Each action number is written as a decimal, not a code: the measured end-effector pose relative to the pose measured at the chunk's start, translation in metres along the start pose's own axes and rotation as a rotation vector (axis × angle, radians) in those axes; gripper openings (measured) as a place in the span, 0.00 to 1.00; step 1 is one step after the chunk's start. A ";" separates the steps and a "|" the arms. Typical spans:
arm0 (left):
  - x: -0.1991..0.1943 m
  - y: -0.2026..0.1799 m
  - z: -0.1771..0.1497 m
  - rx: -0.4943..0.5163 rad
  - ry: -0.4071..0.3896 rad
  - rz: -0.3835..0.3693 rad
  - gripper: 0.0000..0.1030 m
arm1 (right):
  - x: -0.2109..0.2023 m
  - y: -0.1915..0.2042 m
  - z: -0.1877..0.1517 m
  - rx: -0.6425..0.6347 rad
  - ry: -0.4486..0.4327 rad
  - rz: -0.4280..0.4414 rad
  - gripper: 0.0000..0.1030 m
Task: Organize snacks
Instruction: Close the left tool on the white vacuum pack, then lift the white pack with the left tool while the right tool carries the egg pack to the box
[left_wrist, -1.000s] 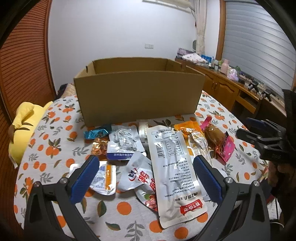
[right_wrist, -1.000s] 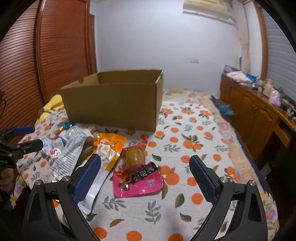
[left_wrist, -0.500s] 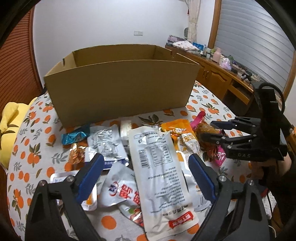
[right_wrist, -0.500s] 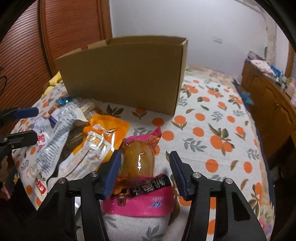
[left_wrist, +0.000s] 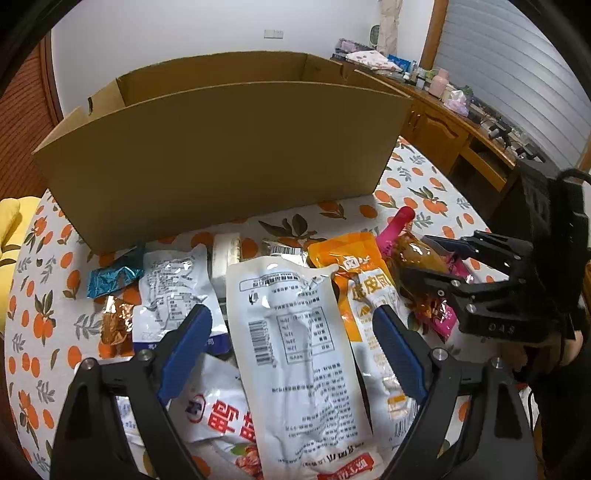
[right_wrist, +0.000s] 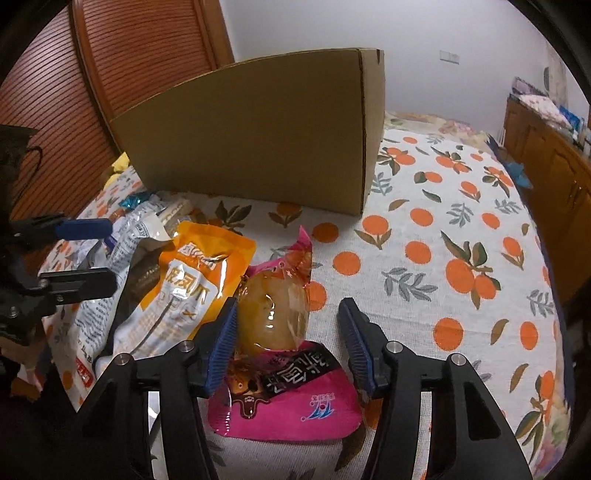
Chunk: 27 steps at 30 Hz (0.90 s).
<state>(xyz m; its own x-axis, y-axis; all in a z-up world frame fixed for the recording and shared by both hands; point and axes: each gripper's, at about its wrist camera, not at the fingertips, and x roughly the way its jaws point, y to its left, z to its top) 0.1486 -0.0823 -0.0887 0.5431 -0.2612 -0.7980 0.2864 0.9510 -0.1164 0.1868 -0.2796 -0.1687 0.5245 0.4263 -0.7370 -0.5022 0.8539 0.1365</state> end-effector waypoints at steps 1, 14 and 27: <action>0.002 0.000 0.001 -0.001 0.006 0.003 0.84 | 0.000 0.001 -0.001 -0.001 -0.002 -0.004 0.54; 0.009 0.012 0.002 -0.033 0.021 -0.027 0.58 | 0.000 0.003 -0.002 -0.004 -0.011 -0.020 0.54; -0.018 0.023 0.010 -0.056 -0.094 -0.008 0.56 | 0.000 0.002 -0.002 0.000 -0.011 -0.020 0.54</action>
<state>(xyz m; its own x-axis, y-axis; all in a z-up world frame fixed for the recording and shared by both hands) 0.1534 -0.0571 -0.0713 0.6133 -0.2805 -0.7384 0.2479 0.9559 -0.1572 0.1843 -0.2788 -0.1702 0.5421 0.4122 -0.7322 -0.4911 0.8625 0.1220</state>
